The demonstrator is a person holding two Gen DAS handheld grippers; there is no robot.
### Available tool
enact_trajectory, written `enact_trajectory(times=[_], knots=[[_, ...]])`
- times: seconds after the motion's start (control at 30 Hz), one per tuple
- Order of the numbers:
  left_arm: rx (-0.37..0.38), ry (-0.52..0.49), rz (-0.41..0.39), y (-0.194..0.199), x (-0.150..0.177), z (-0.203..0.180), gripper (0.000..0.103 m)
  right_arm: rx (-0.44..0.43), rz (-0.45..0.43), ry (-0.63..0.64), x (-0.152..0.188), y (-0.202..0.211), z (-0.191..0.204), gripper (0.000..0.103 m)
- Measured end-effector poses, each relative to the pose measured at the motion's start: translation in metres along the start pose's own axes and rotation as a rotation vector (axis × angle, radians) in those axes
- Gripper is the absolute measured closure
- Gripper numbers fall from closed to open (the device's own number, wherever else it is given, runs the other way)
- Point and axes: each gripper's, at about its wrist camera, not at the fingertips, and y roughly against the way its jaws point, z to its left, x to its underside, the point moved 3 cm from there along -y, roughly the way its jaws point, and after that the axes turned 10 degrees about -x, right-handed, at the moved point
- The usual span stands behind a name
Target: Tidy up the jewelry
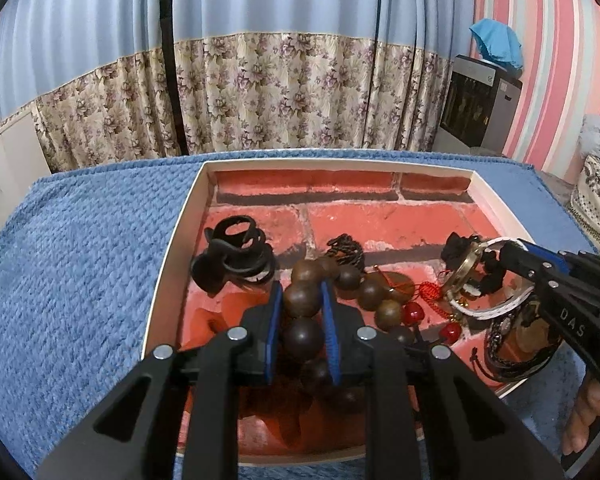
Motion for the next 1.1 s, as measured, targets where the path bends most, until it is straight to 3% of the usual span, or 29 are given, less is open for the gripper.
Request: enact_trajectory(times=[0.07,0.1,0.13,0.17,0.3,0.37,0.5,0.63,0.83,0.97,1.1], knots=[[0.000,0.008,0.006,-0.001,-0.001,0.001,0.081,-0.008,-0.011,-0.005,-0.001,0.005,-0.001,0.069],[0.005,0.014,0.008,0.000,-0.002,0.002,0.071,-0.011,-0.015,-0.006,-0.003,0.008,-0.002,0.063],[0.008,0.018,0.006,0.002,-0.002,0.003,0.061,-0.014,-0.015,-0.007,-0.005,0.012,-0.003,0.047],[0.003,0.021,-0.001,0.005,-0.004,0.004,0.042,-0.019,-0.023,-0.010,-0.007,0.017,-0.005,0.039],[-0.011,0.023,-0.026,0.028,-0.011,0.011,0.032,-0.010,-0.112,-0.042,-0.020,0.059,-0.012,0.035],[-0.018,0.032,-0.058,0.048,-0.011,0.018,0.025,-0.010,-0.159,-0.042,-0.018,0.084,-0.012,0.018],[-0.076,0.057,-0.138,0.094,0.006,0.039,0.004,-0.012,-0.237,-0.001,0.011,0.133,-0.002,0.009],[-0.142,0.052,-0.205,0.146,0.050,0.058,0.004,-0.020,-0.264,0.023,0.066,0.170,0.012,0.005],[-0.152,0.048,-0.249,0.193,0.114,0.077,0.004,-0.053,-0.248,-0.028,0.135,0.193,0.023,0.005],[-0.203,0.066,-0.320,0.204,0.138,0.081,0.004,-0.031,-0.272,0.001,0.156,0.192,0.036,0.005],[-0.195,0.080,-0.320,0.204,0.152,0.080,0.004,-0.023,-0.297,0.015,0.164,0.191,0.043,0.005]])
